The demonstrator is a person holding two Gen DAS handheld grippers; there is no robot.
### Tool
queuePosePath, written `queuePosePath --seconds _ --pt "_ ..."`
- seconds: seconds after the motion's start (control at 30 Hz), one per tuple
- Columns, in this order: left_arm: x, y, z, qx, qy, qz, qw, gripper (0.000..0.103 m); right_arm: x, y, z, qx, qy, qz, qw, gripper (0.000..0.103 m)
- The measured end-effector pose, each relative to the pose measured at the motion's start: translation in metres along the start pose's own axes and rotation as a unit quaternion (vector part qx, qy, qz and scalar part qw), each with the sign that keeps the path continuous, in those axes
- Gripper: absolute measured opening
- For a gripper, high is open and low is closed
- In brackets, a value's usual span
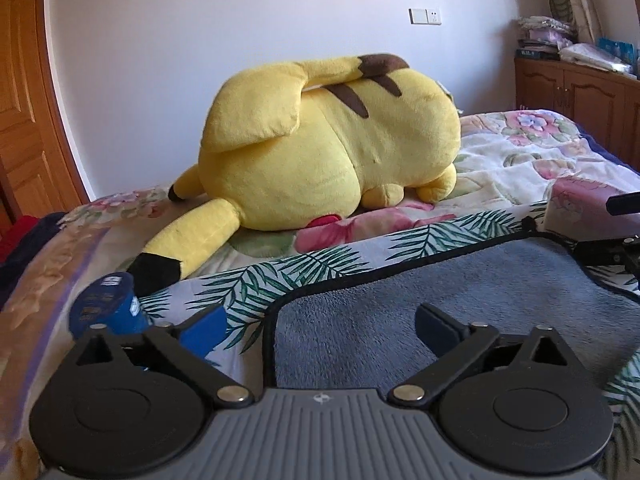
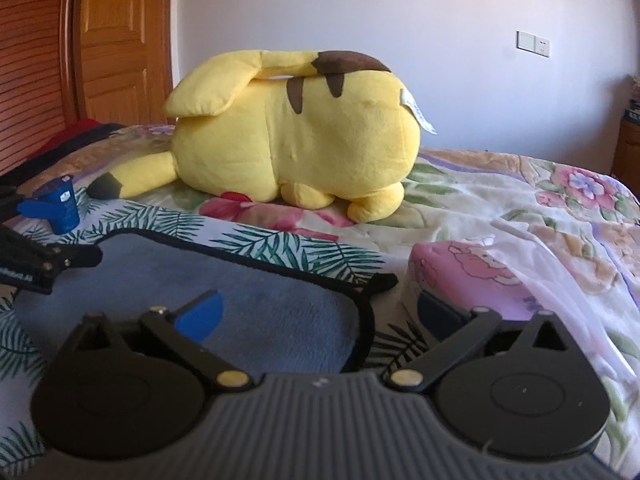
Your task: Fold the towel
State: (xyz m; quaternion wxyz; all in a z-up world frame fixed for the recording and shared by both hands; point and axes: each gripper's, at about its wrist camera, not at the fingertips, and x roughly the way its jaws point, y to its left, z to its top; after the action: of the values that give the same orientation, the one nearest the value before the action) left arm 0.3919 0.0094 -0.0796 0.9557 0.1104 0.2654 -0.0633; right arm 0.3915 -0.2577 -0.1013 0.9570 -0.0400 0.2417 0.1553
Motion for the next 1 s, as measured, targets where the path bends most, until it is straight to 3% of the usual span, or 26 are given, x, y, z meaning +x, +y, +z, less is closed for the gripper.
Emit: queuePosePath --seconds 1.0 --pt "-0.196 -0.041 0.02 0.01 -0.014 0.004 0.9998 0.103 -0.171 0.025 0.02 0.018 -0.041 -0.023 0.999 0.103"
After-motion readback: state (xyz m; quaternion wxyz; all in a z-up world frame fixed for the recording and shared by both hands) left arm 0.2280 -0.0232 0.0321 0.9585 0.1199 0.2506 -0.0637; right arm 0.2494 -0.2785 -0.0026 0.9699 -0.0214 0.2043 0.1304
